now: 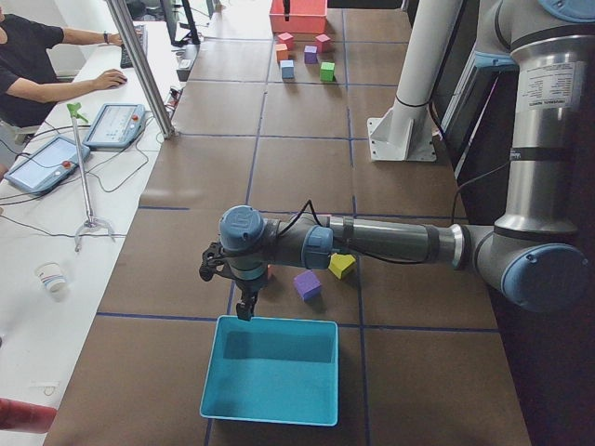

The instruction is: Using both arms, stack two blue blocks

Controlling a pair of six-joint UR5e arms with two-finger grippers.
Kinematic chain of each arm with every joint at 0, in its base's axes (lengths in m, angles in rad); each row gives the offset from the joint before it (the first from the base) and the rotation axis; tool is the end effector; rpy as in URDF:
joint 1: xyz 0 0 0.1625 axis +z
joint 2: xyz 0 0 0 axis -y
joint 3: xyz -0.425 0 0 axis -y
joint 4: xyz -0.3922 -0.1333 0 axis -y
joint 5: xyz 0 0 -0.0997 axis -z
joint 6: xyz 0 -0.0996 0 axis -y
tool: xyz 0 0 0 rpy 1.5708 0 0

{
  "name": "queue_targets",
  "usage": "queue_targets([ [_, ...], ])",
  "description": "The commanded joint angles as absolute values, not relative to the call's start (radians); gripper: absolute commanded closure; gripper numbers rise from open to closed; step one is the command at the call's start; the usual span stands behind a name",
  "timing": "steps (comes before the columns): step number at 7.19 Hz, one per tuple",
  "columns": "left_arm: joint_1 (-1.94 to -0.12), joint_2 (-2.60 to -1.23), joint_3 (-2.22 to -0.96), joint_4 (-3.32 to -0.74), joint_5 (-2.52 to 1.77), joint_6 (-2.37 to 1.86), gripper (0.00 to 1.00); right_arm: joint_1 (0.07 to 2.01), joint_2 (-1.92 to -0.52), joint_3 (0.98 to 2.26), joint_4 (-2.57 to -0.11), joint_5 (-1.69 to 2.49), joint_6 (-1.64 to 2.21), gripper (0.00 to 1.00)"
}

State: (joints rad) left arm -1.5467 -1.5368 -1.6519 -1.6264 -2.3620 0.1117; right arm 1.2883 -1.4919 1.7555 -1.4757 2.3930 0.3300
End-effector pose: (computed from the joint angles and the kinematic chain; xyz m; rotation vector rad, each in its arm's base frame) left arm -0.0508 -0.4850 0.6282 0.1320 0.7864 0.1692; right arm -0.0896 -0.5251 0.5125 0.0772 -0.8768 -0.1030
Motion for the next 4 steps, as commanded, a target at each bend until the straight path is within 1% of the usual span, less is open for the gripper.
queue_targets([
  [1,-1.546,-1.519,-1.651,-1.712,-2.362,0.101,0.00,1.130,-1.379,1.753,-1.476,2.276,0.457,0.00],
  [2,-1.546,-1.531,-1.654,-1.701,-2.362,0.100,0.00,1.091,-1.373,1.735,-1.427,2.246,0.463,0.00],
  [4,-1.545,-1.532,-1.654,-1.701,-2.362,0.100,0.00,1.025,-1.373,1.599,-1.120,2.234,0.706,0.00],
])
